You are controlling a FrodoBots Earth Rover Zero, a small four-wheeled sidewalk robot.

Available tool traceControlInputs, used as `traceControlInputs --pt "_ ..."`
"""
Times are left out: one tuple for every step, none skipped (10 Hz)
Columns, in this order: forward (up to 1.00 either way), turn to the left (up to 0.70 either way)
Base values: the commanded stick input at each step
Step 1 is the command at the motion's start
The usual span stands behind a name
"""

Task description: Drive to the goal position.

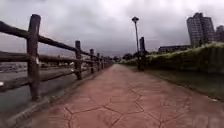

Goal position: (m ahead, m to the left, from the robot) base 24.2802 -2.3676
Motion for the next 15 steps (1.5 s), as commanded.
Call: traceControlInputs --pt "1.0 0.0" --pt "1.0 0.0" --pt "1.0 0.0" --pt "1.0 0.0" --pt "1.0 -0.18" --pt "1.0 -0.18" --pt "1.0 -0.04" --pt "1.0 0.0" --pt "1.0 0.0" --pt "1.0 0.0" --pt "1.0 0.12" --pt "1.0 0.39" --pt "1.0 0.0" --pt "1.0 0.0" --pt "1.0 0.0"
